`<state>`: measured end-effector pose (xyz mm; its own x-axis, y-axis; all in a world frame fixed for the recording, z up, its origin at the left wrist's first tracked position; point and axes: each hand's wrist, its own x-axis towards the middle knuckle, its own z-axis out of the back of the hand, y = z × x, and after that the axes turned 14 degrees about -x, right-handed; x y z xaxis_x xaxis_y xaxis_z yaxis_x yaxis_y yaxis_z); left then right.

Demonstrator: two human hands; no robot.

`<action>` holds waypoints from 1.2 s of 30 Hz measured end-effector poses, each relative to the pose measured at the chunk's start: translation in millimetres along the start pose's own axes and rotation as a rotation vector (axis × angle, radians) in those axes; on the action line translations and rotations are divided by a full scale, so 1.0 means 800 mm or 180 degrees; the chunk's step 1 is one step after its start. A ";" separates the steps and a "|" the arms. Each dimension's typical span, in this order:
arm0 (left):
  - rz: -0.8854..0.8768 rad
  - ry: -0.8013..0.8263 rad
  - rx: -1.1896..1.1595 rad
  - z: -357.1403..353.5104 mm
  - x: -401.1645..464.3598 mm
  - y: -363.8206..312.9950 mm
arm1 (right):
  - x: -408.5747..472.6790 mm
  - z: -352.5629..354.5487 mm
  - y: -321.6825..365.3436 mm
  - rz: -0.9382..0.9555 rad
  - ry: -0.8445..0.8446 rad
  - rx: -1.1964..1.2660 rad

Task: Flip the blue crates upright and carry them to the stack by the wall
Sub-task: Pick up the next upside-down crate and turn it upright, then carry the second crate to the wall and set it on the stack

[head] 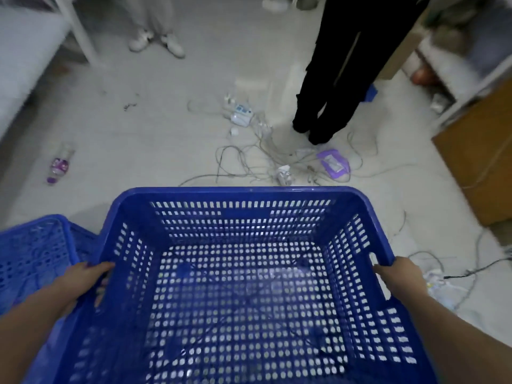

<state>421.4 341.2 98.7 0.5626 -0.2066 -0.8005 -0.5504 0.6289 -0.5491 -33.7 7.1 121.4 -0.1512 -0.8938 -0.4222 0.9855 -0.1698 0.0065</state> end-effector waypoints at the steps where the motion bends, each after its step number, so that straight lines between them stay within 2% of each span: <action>1: -0.0140 0.0019 0.0024 0.010 -0.021 -0.024 | -0.020 0.031 0.003 0.0017 -0.0074 0.0027; 6: -0.0706 0.0005 -0.0132 0.068 -0.136 -0.126 | -0.127 0.170 0.018 0.0154 -0.0352 0.0086; 10: -0.1072 -0.0047 -0.0192 0.133 -0.221 -0.189 | -0.205 0.247 0.030 0.0329 -0.0634 0.0292; 18: -0.1598 -0.0465 -0.0374 0.257 -0.374 -0.239 | -0.300 0.347 0.085 0.1071 -0.0952 0.0483; 23: -0.1523 -0.0775 -0.0597 0.332 -0.429 -0.209 | -0.317 0.383 0.150 0.1629 -0.0792 0.0499; 28: -0.1415 -0.1216 -0.1050 0.371 -0.481 -0.148 | -0.346 0.409 0.216 0.2229 -0.0895 0.0152; 36: -0.0945 -0.2166 -0.1729 0.383 -0.587 0.012 | -0.397 0.387 0.306 0.3166 -0.0637 -0.0417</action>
<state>340.6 673.9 542.7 0.8741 0.2906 -0.3892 -0.4426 0.1465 -0.8847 231.2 120.9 537.6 0.7414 -0.6601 -0.1204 0.6706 0.7227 0.1672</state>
